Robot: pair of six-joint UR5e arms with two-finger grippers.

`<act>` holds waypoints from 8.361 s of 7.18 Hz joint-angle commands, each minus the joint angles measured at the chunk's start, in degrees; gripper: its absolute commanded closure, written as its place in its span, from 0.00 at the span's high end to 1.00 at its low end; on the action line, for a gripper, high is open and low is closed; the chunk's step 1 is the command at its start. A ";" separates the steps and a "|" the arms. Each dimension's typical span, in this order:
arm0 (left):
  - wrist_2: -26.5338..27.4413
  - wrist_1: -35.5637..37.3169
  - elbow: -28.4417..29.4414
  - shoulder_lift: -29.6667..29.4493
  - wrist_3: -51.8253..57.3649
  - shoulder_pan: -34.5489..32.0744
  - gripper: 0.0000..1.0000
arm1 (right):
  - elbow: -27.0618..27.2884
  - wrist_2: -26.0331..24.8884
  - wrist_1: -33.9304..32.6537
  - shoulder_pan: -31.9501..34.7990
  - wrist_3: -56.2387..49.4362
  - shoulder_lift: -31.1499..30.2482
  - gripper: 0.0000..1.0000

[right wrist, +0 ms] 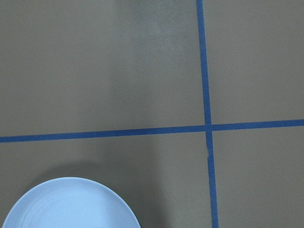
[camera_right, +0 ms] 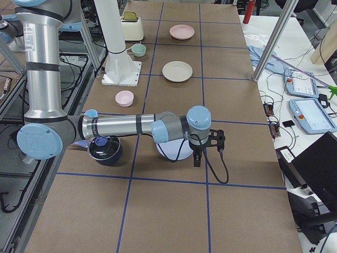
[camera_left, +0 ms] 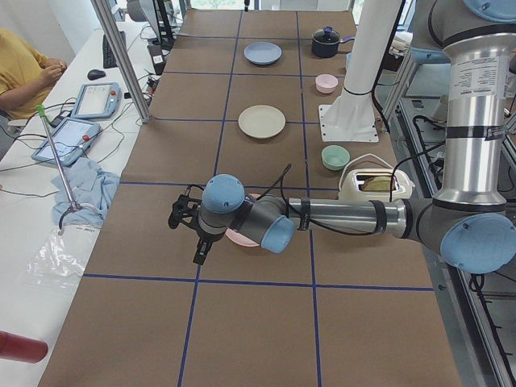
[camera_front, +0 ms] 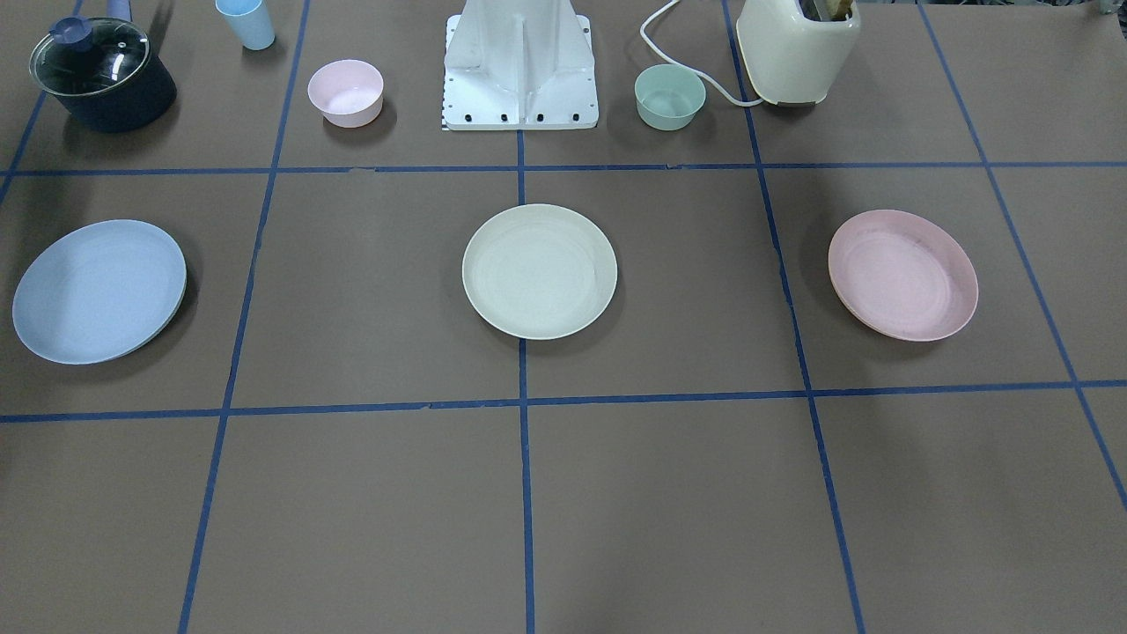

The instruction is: Stack three plates with pink and blue

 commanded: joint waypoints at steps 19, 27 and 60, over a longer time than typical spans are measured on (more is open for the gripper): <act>0.62 0.58 -1.43 0.99 -9.39 14.01 0.99 | -5.12 -0.60 6.54 -16.74 3.79 -0.09 0.99; -1.49 -8.64 13.26 -2.27 -9.74 24.75 0.71 | -4.77 -0.16 6.54 -16.83 4.32 0.79 0.99; 7.74 -8.82 -2.56 -30.57 -65.64 48.14 0.80 | -13.82 0.10 26.05 -20.34 14.51 -1.93 0.00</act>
